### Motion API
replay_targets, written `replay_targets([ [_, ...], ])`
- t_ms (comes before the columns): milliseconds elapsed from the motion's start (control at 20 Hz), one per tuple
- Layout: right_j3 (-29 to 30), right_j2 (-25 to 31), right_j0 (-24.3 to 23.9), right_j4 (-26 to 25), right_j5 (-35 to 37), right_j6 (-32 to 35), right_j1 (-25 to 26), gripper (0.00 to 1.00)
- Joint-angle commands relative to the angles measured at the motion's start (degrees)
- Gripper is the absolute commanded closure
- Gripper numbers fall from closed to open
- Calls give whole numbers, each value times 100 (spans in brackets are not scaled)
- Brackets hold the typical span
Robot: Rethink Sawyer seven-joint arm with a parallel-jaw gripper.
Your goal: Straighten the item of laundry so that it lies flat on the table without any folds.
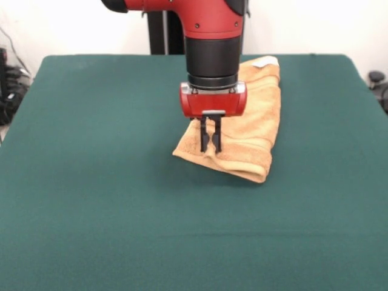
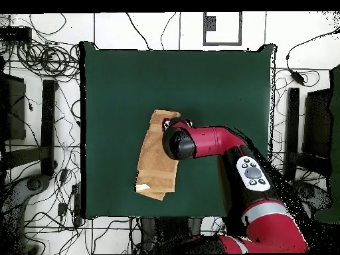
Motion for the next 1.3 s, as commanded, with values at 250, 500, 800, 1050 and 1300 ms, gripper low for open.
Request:
replay_targets([
  [250, 139, 142, 360, 389, 660, 527, -48, 100],
  [500, 116, 45, 556, 541, 834, 644, -161, 100],
  [800, 205, -134, 844, 820, 1100, 845, -476, 100],
  [1050, 197, -172, 877, 933, 1120, 756, -499, 100],
  [1300, 183, -208, 904, 978, 1075, 733, -458, 100],
])
